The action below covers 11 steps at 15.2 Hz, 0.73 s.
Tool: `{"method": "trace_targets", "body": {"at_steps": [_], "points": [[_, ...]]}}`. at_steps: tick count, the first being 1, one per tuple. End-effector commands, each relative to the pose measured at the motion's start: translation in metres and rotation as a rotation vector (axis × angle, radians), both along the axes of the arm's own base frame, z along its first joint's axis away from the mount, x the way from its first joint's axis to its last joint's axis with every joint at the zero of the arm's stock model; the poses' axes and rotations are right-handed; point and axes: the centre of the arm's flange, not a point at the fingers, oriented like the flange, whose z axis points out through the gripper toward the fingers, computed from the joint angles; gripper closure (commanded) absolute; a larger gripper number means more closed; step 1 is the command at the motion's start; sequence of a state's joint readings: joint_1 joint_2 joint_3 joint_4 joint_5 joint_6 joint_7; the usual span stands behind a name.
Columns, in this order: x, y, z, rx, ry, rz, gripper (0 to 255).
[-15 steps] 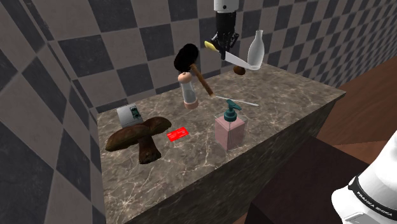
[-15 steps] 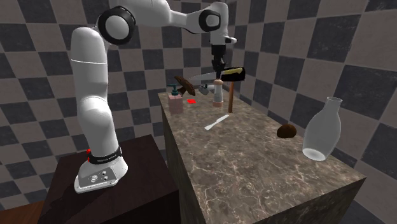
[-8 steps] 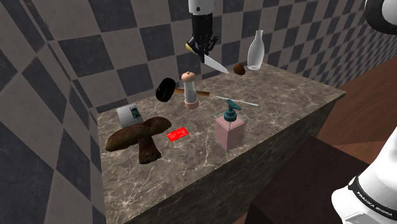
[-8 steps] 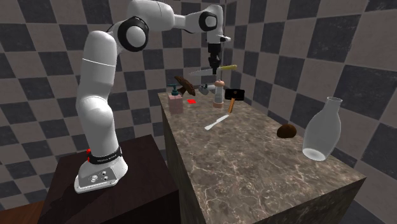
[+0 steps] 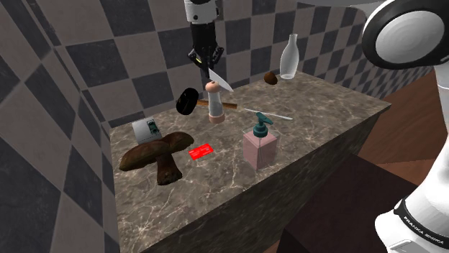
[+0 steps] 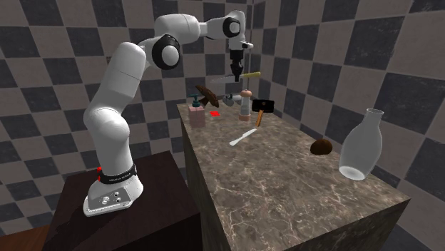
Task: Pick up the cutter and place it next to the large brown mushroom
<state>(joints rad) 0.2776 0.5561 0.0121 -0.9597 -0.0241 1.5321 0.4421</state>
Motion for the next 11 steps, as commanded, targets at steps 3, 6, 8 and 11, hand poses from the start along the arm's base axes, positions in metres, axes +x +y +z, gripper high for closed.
{"method": "trace_targets", "body": {"at_steps": [3, 6, 8, 11], "points": [[0.0, 0.003, -0.022, 0.0, -0.001, -0.001, 255], [0.0, 0.003, -0.038, 0.0, -0.001, -0.001, 255], [0.0, 0.003, -0.048, 0.0, -0.001, -0.001, 255], [0.0, 0.003, -0.064, 0.0, -0.001, -0.001, 255]]}}
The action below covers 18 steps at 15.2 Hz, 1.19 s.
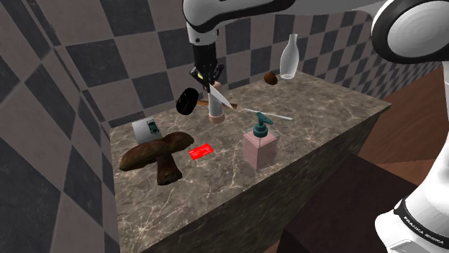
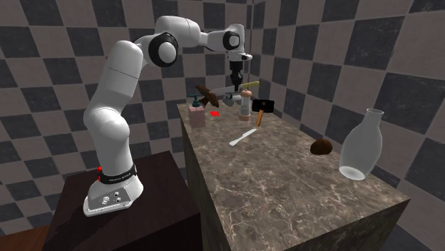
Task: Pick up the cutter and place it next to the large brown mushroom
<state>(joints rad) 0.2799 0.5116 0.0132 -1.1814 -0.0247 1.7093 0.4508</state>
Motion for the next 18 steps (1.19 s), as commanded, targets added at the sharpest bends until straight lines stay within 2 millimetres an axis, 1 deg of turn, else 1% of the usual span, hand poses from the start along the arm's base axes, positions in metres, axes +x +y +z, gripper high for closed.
{"method": "trace_targets", "body": {"at_steps": [1, 18], "points": [[-0.001, 0.0, -0.011, 0.0, -0.001, 0.0, 255], [-0.001, 0.0, -0.101, 0.0, -0.001, 0.0, 255]]}}
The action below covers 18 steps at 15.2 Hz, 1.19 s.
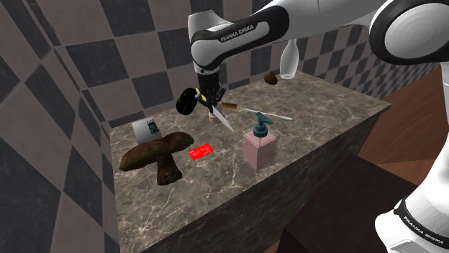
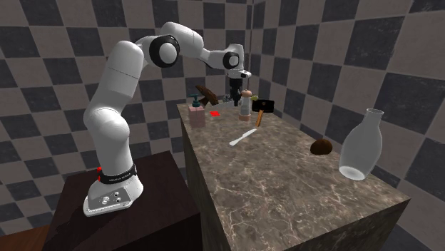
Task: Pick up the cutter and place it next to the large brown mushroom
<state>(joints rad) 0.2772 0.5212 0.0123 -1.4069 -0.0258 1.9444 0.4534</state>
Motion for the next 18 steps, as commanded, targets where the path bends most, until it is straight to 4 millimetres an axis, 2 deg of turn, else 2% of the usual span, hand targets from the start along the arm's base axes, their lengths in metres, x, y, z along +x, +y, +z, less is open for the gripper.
{"method": "trace_targets", "body": {"at_steps": [1, 11, 18], "points": [[-0.001, 0.001, -0.012, 0.0, -0.001, 0.0, 255], [-0.001, 0.001, -0.065, 0.0, -0.001, 0.0, 255], [-0.001, 0.001, -0.065, 0.0, 0.0, 0.0, 255]]}}
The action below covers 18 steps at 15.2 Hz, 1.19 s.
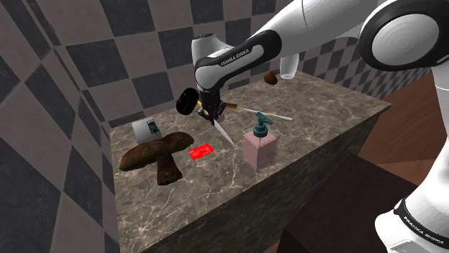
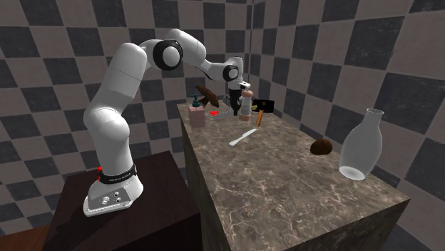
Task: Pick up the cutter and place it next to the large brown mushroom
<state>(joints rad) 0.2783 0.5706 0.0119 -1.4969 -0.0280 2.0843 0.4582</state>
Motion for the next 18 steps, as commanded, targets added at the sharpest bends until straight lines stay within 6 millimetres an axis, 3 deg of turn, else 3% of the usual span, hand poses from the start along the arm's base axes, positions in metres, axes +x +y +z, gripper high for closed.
{"method": "trace_targets", "body": {"at_steps": [1, 2, 7, 11, 18], "points": [[0.0, 0.0, 0.0, 0.0, 0.0, 0.0, 255], [0.0, 0.0, 0.0, 0.0, 0.0, 0.0, 0], [0.0, 0.0, 0.0, 0.0, 0.0, 0.0, 0], [-0.001, 0.001, 0.05, 0.0, 0.0, 0.0, 0], [-0.001, 0.001, 0.05, 0.0, 0.0, 0.0, 0]]}}
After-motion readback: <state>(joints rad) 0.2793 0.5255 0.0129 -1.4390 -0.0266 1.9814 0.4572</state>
